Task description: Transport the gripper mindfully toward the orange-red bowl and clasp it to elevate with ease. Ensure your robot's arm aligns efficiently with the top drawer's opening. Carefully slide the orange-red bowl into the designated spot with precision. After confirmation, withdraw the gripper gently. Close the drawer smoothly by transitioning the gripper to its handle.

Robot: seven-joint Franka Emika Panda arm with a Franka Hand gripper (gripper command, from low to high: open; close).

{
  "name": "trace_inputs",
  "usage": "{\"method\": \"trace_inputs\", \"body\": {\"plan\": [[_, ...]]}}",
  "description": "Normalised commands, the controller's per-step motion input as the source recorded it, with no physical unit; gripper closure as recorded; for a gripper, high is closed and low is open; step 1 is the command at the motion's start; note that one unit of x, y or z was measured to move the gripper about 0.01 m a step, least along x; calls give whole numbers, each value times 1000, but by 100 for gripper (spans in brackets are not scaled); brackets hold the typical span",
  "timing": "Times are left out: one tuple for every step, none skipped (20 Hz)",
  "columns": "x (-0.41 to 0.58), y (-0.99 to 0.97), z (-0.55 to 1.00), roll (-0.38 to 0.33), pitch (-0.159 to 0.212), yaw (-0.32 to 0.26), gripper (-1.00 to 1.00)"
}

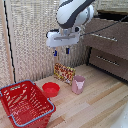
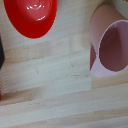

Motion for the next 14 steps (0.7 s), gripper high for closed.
{"method": "trace_inputs", "body": {"plan": [[0, 0, -320, -12, 9, -11, -100], [0, 46, -560, -88, 73, -18, -100], [0, 46, -560, -88, 73, -18, -100], [0, 49, -557, -89, 75, -19, -100], [0, 46, -571, -88, 75, -20, -100], [0, 31, -574, -86, 77, -18, -100], [0, 29, -589, -87, 75, -14, -100], [0, 20, -594, -87, 71, -11, -100], [0, 9, -591, -79, 61, -10, -100], [0, 11, -583, -76, 54, -10, -100], [0, 23, -574, -72, 46, -10, -100], [0, 43, -566, -76, 40, -9, -100], [0, 69, -557, -84, 33, -9, -100], [0, 77, -560, -87, 25, -9, -100]]}}
